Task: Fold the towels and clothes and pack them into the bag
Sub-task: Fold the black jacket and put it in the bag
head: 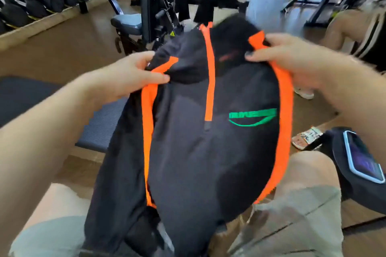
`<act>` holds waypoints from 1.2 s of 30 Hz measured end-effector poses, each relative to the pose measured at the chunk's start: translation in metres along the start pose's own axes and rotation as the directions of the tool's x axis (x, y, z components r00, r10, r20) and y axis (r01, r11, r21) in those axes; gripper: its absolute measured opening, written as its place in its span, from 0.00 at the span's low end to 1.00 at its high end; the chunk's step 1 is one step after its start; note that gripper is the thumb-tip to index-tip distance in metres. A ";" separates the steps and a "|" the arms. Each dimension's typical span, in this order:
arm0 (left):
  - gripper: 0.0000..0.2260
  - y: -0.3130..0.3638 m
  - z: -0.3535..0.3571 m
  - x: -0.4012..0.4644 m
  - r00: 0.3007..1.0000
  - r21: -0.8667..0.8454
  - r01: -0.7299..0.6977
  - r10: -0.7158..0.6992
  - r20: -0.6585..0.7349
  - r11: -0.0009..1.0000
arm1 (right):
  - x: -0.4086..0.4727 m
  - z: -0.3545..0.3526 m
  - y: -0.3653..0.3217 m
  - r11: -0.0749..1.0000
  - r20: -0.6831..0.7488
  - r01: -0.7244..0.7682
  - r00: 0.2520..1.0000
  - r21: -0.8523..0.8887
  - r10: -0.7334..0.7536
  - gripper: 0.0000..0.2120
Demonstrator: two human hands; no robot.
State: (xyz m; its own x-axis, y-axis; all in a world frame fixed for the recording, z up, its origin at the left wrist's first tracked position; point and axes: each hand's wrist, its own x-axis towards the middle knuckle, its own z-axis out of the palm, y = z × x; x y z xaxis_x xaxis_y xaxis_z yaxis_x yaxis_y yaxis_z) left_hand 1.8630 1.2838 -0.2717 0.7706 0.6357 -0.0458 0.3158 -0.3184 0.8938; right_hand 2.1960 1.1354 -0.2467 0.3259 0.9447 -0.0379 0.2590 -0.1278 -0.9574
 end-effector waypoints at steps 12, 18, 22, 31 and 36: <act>0.09 -0.141 0.101 0.075 0.953 0.661 0.163 0.056 -0.297 0.732 | 0.046 0.072 0.179 0.844 -0.213 -0.148 0.976 -0.515 0.041 0.05; 0.13 -0.161 0.123 0.104 0.942 0.726 0.232 0.036 -0.333 0.647 | 0.083 0.077 0.206 0.823 -0.265 -0.216 0.961 -0.526 0.082 0.10; 0.12 -0.182 0.138 0.106 0.954 0.813 0.273 -0.034 -0.299 0.515 | 0.092 0.088 0.230 0.778 -0.205 -0.285 0.957 -0.559 0.203 0.07; 0.21 -0.229 0.124 0.063 0.965 0.868 0.209 0.049 -0.257 0.451 | 0.043 0.070 0.262 0.807 -0.205 -0.590 0.792 -0.019 0.575 0.15; 0.24 -0.240 0.118 0.026 0.922 0.788 0.349 -0.035 -0.385 0.507 | 0.020 0.067 0.276 0.637 -0.062 -0.659 0.674 0.400 0.736 0.15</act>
State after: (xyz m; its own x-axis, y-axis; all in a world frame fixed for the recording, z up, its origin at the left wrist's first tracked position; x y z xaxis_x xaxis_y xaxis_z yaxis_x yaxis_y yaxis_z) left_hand 1.8730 1.2940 -0.5395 0.4862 0.8683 0.0981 0.8652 -0.4941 0.0854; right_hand 2.2136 1.1394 -0.5308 0.4666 0.5242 -0.7124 -0.4131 -0.5830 -0.6996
